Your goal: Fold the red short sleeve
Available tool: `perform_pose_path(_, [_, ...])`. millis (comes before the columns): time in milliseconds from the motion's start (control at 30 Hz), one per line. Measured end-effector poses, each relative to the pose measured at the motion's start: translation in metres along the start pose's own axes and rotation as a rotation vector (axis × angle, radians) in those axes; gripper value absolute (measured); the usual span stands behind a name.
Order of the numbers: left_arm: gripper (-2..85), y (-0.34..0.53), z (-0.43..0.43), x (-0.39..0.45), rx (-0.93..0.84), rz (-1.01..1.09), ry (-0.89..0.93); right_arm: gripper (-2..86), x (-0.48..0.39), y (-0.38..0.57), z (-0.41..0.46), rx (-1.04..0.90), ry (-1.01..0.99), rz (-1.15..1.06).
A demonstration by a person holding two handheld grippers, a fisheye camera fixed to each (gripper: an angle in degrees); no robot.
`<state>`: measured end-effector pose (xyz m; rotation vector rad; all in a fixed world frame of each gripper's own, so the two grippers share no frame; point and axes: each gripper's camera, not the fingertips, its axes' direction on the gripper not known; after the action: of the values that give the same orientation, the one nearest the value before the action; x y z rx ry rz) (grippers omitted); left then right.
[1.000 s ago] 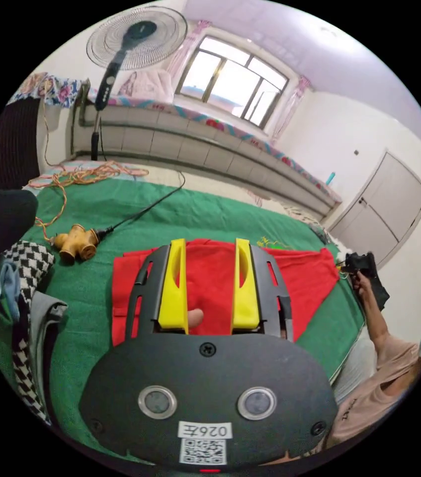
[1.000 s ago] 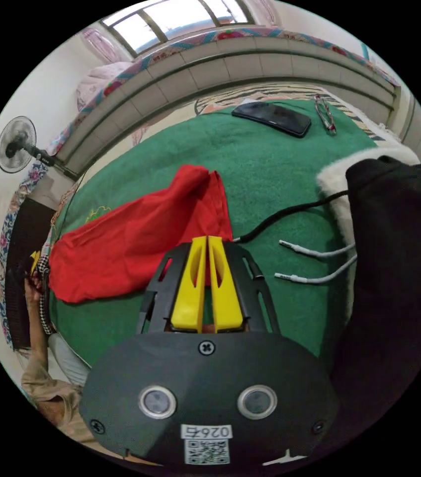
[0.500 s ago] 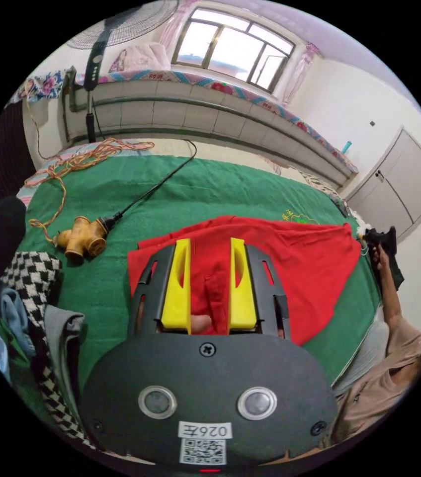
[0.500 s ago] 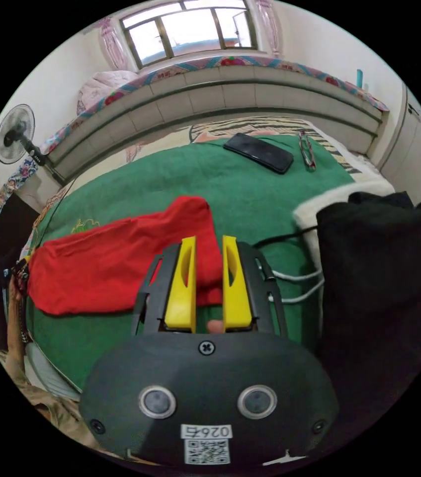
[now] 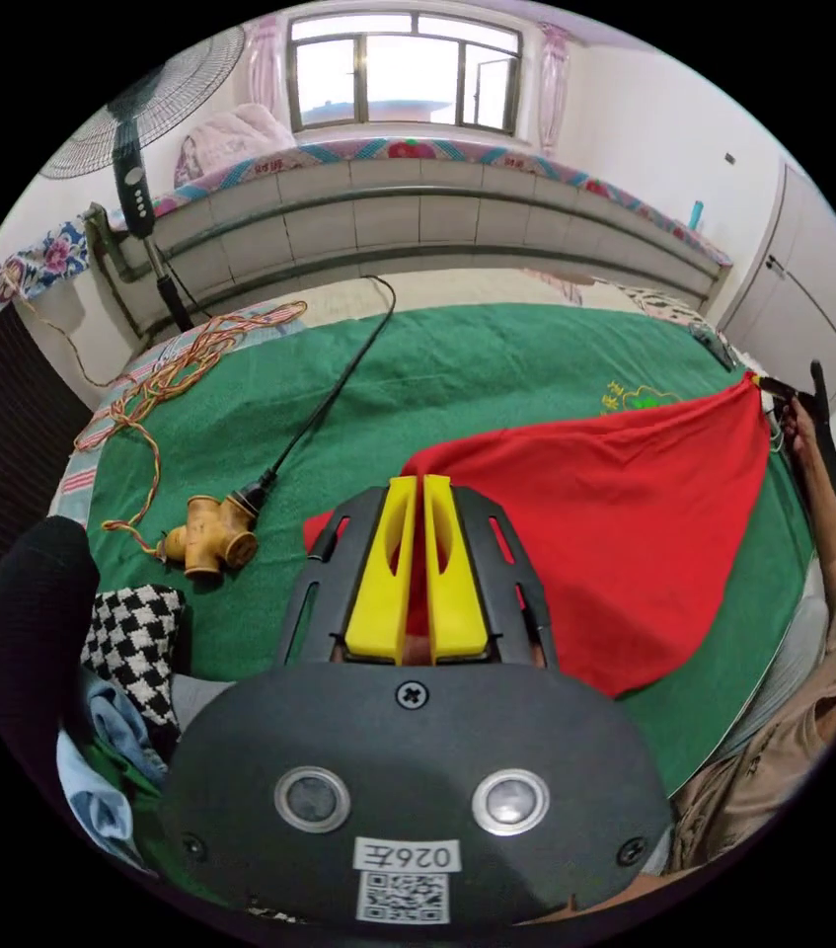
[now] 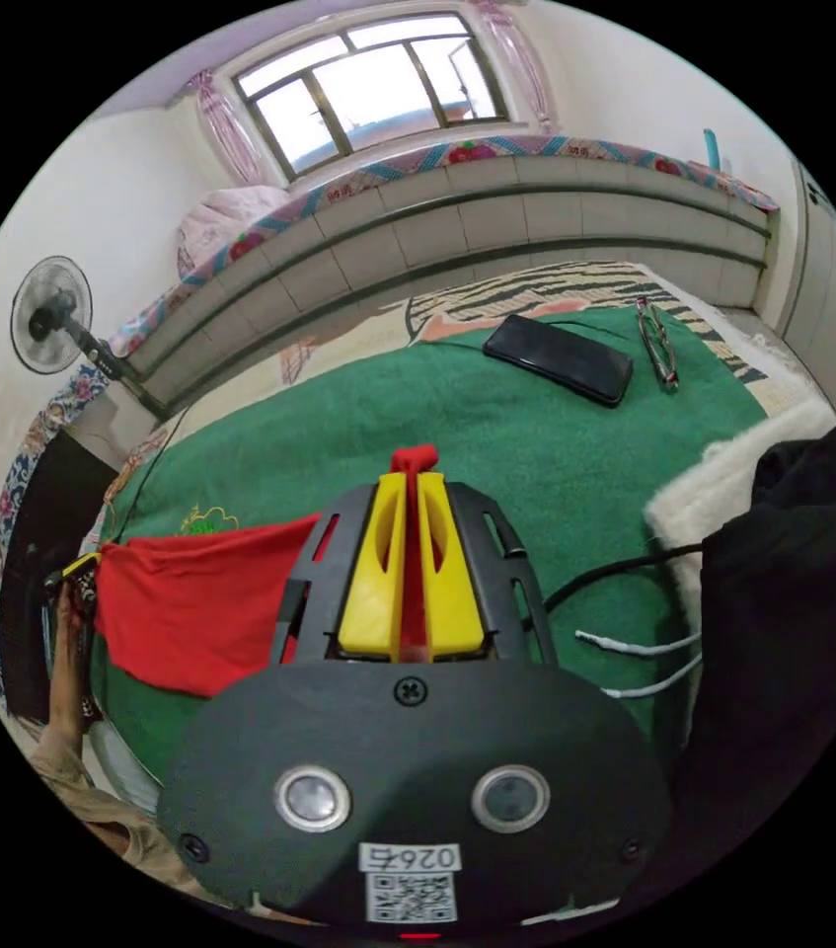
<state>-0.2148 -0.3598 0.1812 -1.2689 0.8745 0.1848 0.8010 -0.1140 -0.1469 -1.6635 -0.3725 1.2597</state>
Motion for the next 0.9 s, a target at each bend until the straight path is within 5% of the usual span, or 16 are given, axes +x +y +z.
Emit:
perform_pose_path(200, [4.8, -0.001, 0.031, -0.028, -0.111, -0.133, -0.02, 3.1, -0.015, -0.004, 0.053, -0.164, 0.229, 0.081])
perform_pose_path(400, [-0.6, 0.03, -0.02, 0.002, 0.14, 0.014, 0.178, 0.4, -0.079, 0.041, 0.025, 0.008, 0.171, -0.097])
perform_pose_path(533, [-0.6, 0.033, 0.037, 0.025, -0.204, 0.175, -0.08, -0.7, -0.109, 0.059, 0.076, -0.28, 0.266, -0.242])
perform_pose_path(567, [-0.5, 0.035, 0.031, 0.016, -0.158, 0.109, -0.019, -0.8, -0.112, 0.063, 0.079, -0.279, 0.281, -0.232])
perform_pose_path(733, [1.2, 0.073, -0.028, -0.016, 0.067, -0.073, 0.186, -0.9, -0.17, 0.094, 0.026, -0.077, 0.163, -0.344])
perform_pose_path(900, [15.7, 0.132, -0.037, -0.051, 0.071, -0.337, 0.153, -0.9, -0.3, 0.147, 0.025, -0.191, -0.324, -0.641])
